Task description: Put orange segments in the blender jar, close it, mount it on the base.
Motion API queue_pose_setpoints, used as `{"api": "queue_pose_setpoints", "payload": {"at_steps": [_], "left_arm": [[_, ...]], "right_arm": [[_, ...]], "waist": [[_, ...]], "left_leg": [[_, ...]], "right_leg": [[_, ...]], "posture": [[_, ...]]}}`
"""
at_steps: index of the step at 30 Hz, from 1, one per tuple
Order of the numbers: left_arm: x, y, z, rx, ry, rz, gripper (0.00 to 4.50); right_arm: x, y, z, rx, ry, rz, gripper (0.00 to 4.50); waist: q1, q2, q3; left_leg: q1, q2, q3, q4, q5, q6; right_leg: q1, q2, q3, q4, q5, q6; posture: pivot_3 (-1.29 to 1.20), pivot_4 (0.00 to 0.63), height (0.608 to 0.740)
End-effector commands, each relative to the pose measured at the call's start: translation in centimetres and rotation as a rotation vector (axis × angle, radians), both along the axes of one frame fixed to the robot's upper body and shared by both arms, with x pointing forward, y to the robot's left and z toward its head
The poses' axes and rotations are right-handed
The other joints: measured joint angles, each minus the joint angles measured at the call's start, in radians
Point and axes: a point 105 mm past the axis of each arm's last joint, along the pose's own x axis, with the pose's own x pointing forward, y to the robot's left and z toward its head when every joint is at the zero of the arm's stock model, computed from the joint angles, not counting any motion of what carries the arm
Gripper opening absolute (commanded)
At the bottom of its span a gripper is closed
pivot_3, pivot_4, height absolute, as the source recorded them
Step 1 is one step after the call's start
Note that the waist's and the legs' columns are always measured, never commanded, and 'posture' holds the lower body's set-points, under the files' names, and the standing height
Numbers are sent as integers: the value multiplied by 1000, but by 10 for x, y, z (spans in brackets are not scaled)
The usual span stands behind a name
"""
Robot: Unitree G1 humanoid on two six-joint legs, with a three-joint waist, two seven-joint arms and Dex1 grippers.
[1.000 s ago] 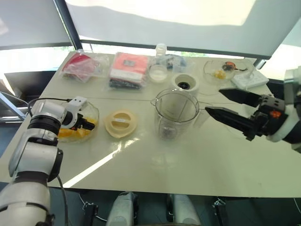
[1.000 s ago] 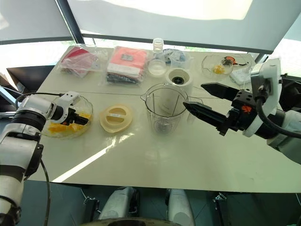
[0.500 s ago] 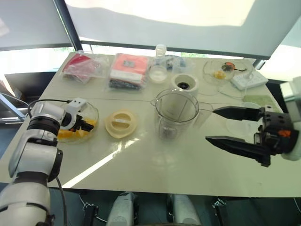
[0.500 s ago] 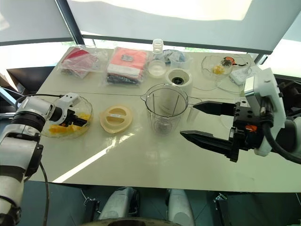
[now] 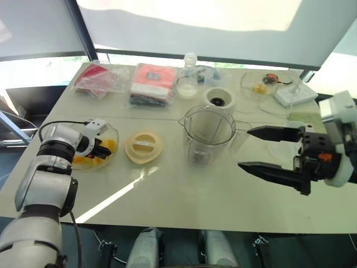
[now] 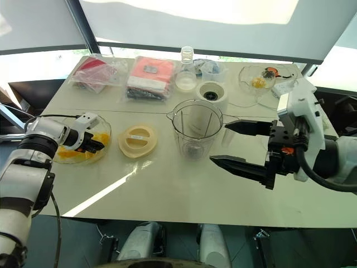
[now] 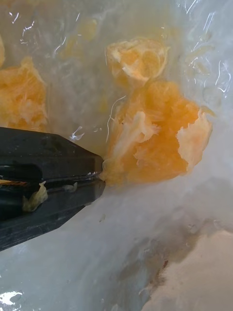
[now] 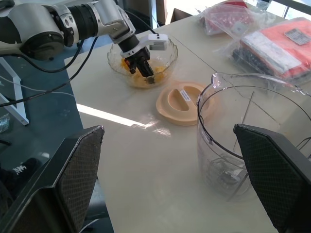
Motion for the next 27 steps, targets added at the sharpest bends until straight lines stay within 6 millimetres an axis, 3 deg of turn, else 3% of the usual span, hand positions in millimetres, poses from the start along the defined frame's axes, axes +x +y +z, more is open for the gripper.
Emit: {"api": "queue_pose_setpoints", "payload": {"at_steps": [1,5,9,13,20,27], "left_arm": [[-1,15,5,20,-10,58,48],[11,21,49,-4,-125,60,48],[14,30,91,0,-227,36,48],[12,37,116,1,-280,25,48],[7,48,122,-13,-290,44,48],[6,44,127,-30,-299,8,48]], "right_arm": [[0,1,7,-4,-46,11,4500],[3,0,5,-9,-48,7,4500],[6,-2,3,-1,-47,4,4500],[10,-3,-1,12,-41,6,4500],[19,-5,-7,29,-44,13,4500],[21,-5,-9,33,-53,13,4500]], "waist": [[0,-1,0],[-2,-5,3],[0,-7,3],[-1,-7,3],[-1,-7,3],[0,-7,3]], "left_leg": [[0,0,0,0,0,0],[-3,2,0,0,0,0],[-16,3,-2,4,0,0],[-16,2,-1,4,-1,2],[-16,1,-1,6,-1,2],[-16,2,-1,7,-1,2]], "right_leg": [[0,0,0,0,0,0],[-3,2,0,0,0,0],[-14,6,-2,2,1,0],[-14,5,-2,1,0,0],[-12,6,-2,1,0,1],[-12,7,-2,2,1,1]], "posture": [[0,150,740],[0,150,740],[0,150,740],[0,150,740],[0,150,740],[0,150,740]]}}
